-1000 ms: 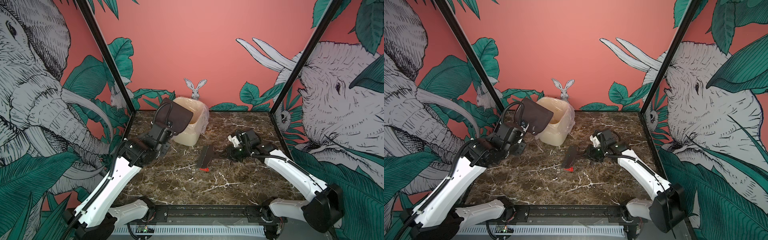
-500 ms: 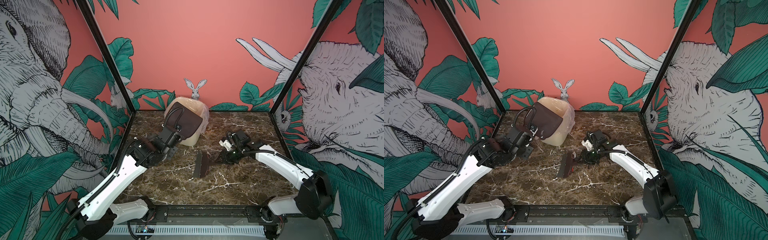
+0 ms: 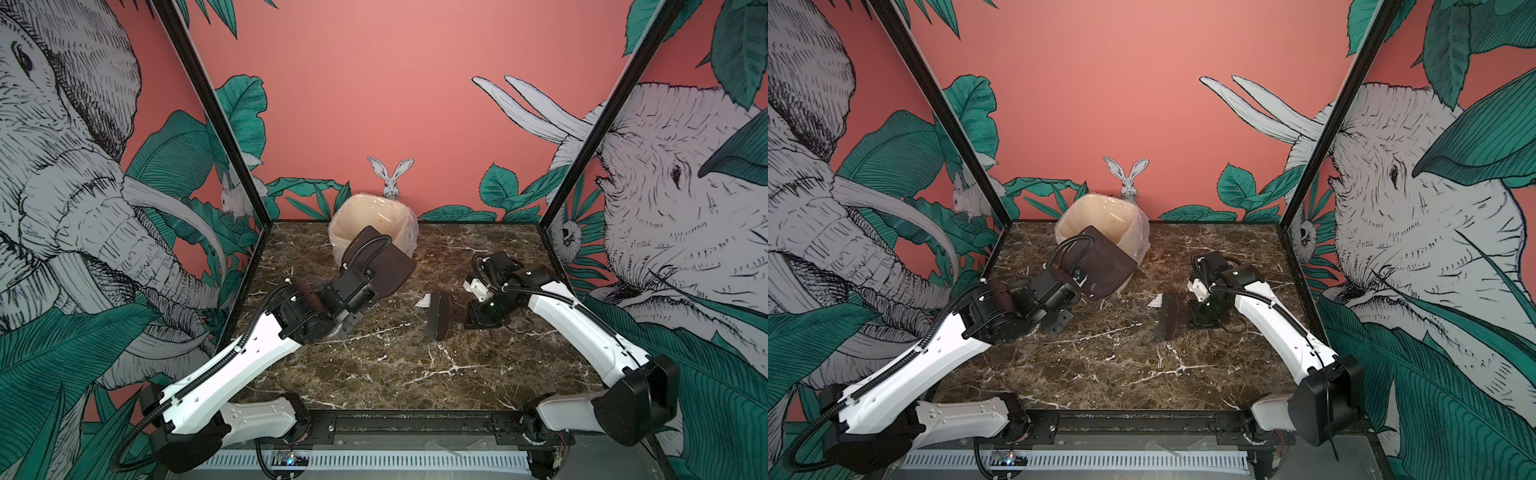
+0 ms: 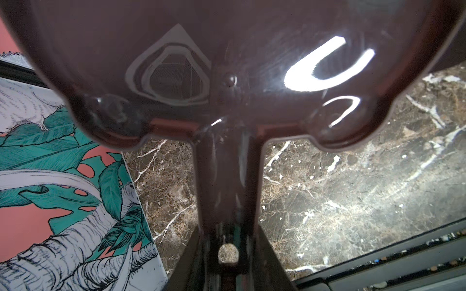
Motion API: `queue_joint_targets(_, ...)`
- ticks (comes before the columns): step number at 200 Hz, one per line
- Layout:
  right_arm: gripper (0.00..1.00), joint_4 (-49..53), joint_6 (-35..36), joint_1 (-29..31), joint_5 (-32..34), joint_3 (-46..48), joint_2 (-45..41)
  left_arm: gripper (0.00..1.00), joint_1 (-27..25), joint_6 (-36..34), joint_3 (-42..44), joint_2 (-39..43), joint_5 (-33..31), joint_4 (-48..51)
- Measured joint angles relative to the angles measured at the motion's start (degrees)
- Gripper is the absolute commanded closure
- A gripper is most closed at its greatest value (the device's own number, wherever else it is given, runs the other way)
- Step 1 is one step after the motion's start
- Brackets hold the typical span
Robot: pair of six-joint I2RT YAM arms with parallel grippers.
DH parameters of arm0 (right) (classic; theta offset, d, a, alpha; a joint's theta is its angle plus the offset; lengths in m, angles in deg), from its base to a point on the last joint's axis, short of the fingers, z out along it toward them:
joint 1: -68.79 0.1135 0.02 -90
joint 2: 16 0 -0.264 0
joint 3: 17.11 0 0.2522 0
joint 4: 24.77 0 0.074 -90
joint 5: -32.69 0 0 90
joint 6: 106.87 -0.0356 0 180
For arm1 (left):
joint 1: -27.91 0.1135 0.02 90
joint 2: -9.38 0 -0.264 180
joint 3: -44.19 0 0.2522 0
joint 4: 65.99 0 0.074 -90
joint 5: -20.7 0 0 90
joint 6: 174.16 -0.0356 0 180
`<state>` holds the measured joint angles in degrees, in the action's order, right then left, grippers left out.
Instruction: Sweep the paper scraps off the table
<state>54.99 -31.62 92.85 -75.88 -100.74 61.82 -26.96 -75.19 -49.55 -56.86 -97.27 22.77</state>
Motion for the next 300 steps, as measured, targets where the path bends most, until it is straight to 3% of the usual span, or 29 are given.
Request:
queue_joint_targets(81,1.00,11.54,6.14,-0.79,6.54,-14.78,-0.50,1.00,-12.66,10.34,8.26,-2.82,4.55,2.05)
queue_joint_targets(115,1.00,17.09,9.22,-0.81,12.50,-21.62,0.00,1.00,-16.41,13.84,13.16,-4.72,7.82,1.09)
queue_joint_targets(173,1.00,21.51,15.45,0.50,24.52,-29.55,9.51,1.00,-16.76,14.43,18.18,-10.47,13.07,-5.55)
queue_joint_targets(234,1.00,22.45,20.33,10.25,36.37,-33.46,22.77,1.00,-16.35,13.60,19.41,-16.50,19.28,-12.63)
queue_joint_targets(300,1.00,23.43,24.65,14.14,42.64,-34.14,25.18,1.00,-14.60,13.53,22.80,-16.87,23.52,-16.39)
